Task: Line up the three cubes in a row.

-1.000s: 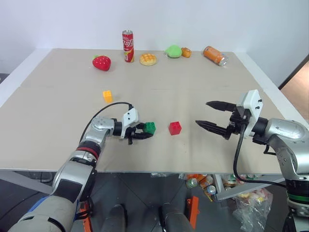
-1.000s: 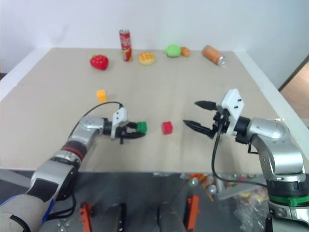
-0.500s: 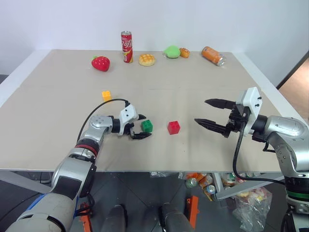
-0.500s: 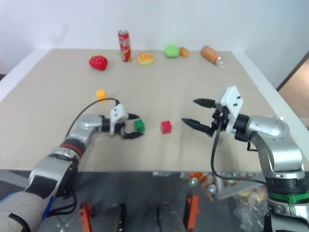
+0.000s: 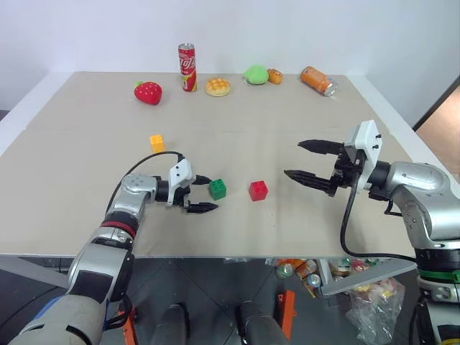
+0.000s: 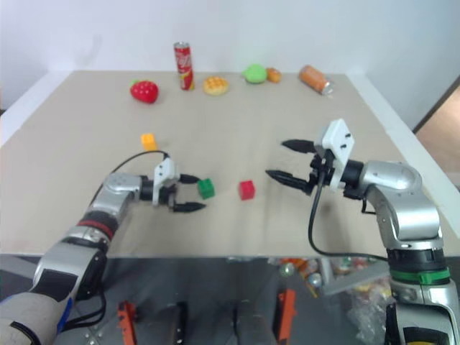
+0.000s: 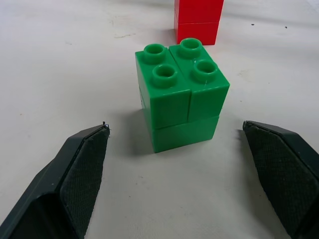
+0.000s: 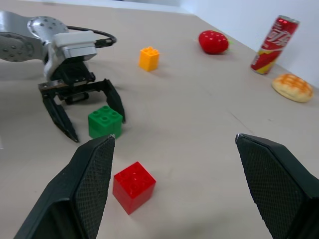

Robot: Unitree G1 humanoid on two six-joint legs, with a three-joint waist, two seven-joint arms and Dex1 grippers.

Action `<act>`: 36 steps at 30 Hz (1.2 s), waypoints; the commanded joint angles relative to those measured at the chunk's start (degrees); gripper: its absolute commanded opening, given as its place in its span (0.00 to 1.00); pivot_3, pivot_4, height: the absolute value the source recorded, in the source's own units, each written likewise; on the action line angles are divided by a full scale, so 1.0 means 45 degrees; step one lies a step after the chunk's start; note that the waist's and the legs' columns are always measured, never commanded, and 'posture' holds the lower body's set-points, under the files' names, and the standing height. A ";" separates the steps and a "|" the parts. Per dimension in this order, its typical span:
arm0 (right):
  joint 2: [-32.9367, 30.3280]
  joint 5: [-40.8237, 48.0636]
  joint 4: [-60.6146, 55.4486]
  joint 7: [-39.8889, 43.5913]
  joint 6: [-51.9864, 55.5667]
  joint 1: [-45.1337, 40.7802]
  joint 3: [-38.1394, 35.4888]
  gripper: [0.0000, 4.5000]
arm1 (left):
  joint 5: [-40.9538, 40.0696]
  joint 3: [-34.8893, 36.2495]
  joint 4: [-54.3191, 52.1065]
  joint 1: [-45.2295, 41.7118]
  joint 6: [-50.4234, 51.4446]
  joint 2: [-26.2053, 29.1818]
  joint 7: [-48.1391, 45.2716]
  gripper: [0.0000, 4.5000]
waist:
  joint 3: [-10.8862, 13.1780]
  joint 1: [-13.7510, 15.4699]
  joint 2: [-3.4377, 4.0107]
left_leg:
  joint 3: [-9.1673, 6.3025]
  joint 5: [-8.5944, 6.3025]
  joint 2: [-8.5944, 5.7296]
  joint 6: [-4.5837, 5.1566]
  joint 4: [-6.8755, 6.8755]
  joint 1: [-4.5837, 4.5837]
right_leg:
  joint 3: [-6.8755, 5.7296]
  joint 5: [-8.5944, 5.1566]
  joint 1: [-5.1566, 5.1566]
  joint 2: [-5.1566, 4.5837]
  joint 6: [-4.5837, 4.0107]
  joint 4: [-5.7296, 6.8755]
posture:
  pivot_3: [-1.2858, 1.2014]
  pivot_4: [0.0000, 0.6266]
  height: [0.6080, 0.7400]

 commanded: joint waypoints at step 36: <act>0.2745 -0.2348 0.1215 -0.1598 -0.1555 -0.2141 0.1842 0.90 | -0.1908 0.3088 -0.8489 0.4561 0.8080 0.3207 0.7594 0.99 | 0.0004 -0.0206 0.0006 | 0.0008 0.0005 0.0022 -0.0002 0.0002 0.0005 | -0.0024 0.0005 0.0002 -0.0004 -0.0019 0.0011 | 0.52 0.24 1.00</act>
